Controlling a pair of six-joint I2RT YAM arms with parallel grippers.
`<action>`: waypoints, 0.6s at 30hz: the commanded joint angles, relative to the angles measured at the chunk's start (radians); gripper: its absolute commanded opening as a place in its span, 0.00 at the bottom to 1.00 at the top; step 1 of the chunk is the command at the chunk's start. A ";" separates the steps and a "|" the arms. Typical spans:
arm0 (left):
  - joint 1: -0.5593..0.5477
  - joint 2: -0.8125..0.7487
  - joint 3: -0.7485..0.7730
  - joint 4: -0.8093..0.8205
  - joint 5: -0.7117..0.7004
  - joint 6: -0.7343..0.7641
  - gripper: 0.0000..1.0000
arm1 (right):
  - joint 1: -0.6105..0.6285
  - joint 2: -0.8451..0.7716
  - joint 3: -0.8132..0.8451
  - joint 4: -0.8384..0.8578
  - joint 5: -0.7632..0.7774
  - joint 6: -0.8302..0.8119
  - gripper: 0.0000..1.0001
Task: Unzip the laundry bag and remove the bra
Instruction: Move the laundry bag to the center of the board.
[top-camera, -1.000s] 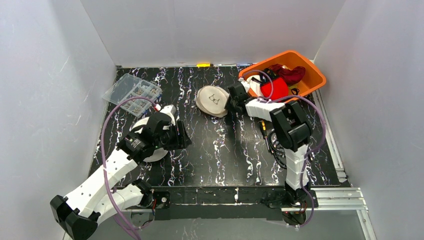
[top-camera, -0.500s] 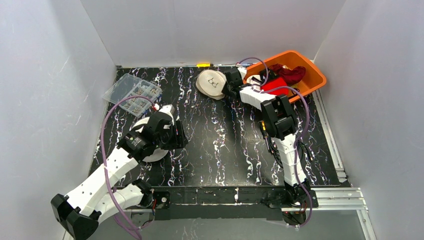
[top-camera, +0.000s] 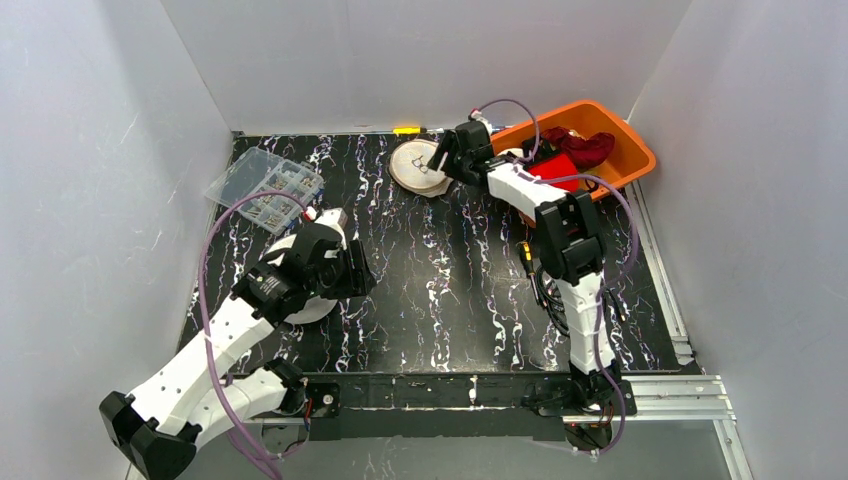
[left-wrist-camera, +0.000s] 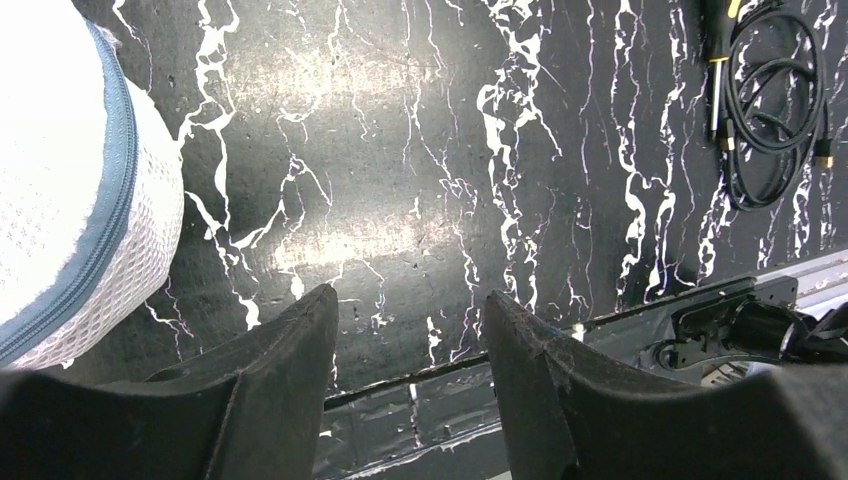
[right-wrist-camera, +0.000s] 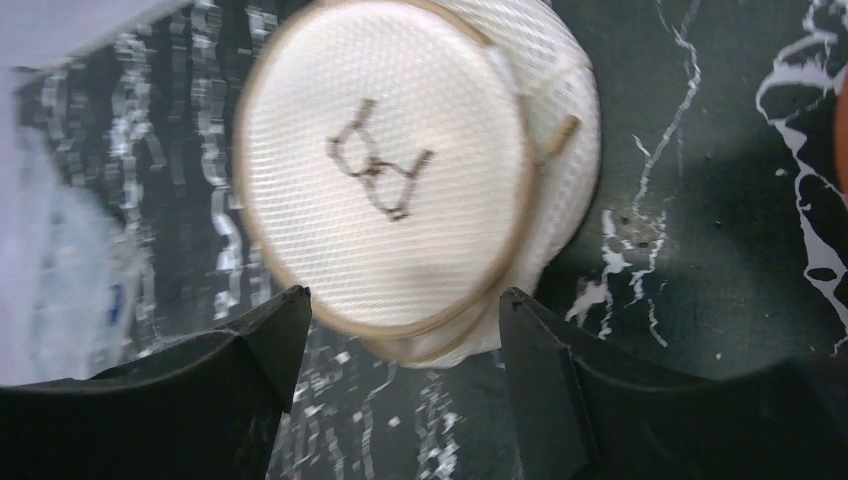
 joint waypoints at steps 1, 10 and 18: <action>0.006 -0.043 0.016 -0.015 -0.013 -0.016 0.54 | 0.025 -0.182 -0.008 0.031 -0.054 -0.042 0.78; 0.008 -0.085 0.069 -0.084 -0.250 -0.017 0.59 | 0.212 -0.603 -0.310 0.149 -0.007 -0.272 0.84; 0.014 -0.180 0.064 -0.234 -0.428 -0.293 0.92 | 0.302 -1.035 -0.941 0.248 -0.119 -0.251 0.83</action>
